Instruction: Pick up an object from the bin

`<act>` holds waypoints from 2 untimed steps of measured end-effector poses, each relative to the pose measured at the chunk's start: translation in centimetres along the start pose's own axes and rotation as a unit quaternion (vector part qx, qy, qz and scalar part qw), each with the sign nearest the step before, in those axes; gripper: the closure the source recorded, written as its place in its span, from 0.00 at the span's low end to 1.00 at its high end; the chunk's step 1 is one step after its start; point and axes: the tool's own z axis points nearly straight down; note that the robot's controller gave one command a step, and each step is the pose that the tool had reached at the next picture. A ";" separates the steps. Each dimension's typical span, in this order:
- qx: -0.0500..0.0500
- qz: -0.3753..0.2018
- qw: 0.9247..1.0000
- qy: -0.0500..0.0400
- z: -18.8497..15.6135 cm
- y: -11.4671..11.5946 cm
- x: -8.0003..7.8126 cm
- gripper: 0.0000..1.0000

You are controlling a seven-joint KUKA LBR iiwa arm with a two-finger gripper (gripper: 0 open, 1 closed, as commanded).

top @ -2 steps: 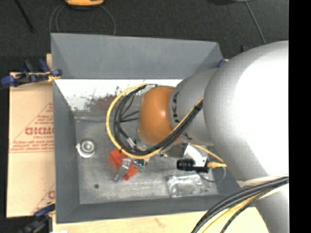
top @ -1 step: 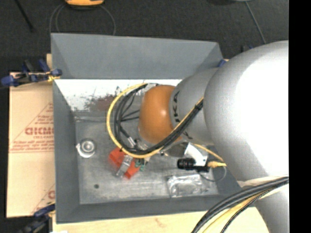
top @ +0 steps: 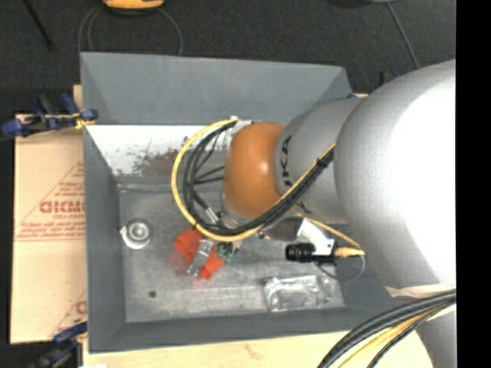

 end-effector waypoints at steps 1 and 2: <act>0.000 -0.001 1.000 -0.001 -4.0 0.0 -0.2 1.00; -0.001 -0.004 1.000 -0.001 -9.0 0.1 -0.4 1.00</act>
Offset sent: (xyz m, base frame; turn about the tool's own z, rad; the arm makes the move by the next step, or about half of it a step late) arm -0.0001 0.0001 0.0373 0.0000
